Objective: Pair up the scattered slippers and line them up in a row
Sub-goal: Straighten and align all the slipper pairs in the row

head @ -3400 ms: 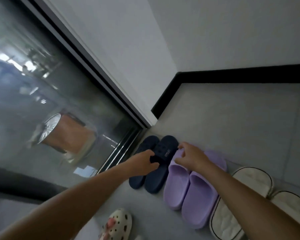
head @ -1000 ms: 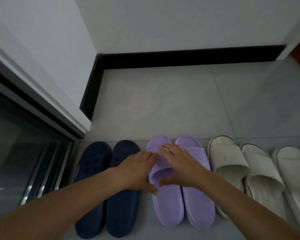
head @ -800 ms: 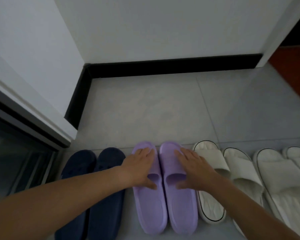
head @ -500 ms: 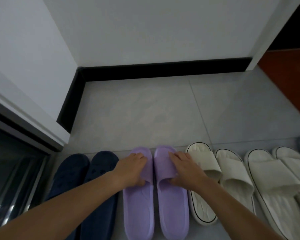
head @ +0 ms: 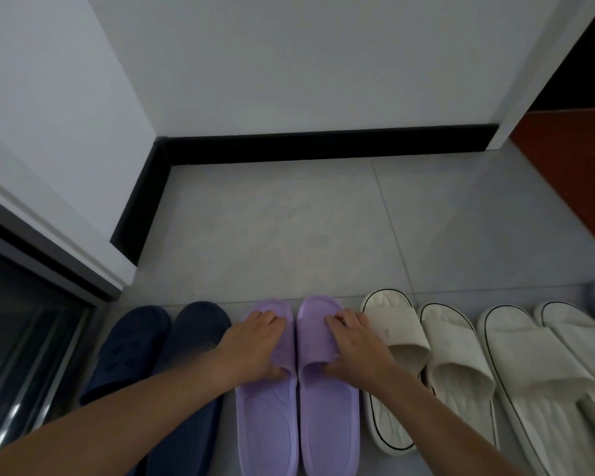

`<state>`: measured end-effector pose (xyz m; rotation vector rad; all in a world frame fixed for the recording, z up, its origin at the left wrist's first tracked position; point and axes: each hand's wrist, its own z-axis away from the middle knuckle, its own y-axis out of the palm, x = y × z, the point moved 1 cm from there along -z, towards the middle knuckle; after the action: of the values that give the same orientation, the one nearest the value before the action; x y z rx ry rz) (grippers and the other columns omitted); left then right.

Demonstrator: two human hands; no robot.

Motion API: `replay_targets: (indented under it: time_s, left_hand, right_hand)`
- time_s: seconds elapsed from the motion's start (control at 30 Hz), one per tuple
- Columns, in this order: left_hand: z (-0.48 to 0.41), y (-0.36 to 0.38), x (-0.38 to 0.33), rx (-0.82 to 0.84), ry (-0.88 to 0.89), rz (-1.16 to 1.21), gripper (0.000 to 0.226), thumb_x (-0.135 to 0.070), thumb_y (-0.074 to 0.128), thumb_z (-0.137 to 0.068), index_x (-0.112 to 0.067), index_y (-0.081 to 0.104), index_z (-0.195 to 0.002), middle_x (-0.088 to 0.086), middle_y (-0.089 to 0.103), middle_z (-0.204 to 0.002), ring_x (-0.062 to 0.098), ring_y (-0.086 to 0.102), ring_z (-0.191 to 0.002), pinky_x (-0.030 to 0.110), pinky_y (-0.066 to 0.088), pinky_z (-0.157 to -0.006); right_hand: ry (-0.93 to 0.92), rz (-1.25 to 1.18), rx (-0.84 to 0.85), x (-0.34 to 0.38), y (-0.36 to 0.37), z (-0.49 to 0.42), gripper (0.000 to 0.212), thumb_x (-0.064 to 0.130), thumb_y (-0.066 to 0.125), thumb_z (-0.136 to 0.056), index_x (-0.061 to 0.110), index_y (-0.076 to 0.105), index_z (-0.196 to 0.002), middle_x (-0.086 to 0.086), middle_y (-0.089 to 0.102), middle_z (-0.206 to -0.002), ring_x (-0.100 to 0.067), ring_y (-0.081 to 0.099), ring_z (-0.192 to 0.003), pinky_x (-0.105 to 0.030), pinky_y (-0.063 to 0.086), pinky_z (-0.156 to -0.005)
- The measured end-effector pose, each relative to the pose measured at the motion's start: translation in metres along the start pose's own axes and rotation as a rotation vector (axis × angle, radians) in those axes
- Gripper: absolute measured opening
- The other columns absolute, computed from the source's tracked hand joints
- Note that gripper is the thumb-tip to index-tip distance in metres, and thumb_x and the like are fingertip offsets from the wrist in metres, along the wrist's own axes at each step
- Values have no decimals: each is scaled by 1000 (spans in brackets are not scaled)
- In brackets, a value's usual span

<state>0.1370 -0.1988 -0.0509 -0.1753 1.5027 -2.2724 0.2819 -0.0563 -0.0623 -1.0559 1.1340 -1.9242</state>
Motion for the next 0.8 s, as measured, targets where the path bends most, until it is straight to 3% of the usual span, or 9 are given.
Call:
replay_targets:
  time_s: [0.67, 0.8]
  left_hand:
    - [5, 2, 2, 30, -4, -25, 77, -66, 62, -70, -14, 41, -124, 4, 46, -127, 25, 45, -113, 41, 46, -84]
    - [2, 2, 2, 13, -9, -34, 72, -66, 62, -69, -15, 43, -116, 4, 49, -122, 25, 46, -109, 39, 45, -77]
  right_hand:
    - [-17, -17, -2, 3, 3, 6, 87, 56, 65, -68, 17, 33, -139, -3, 34, -136, -24, 32, -124, -33, 32, -107]
    - [-12, -31, -13, 1, 4, 4, 86, 55, 65, -69, 16, 34, -140, -3, 35, -136, -25, 33, -124, -32, 31, -107]
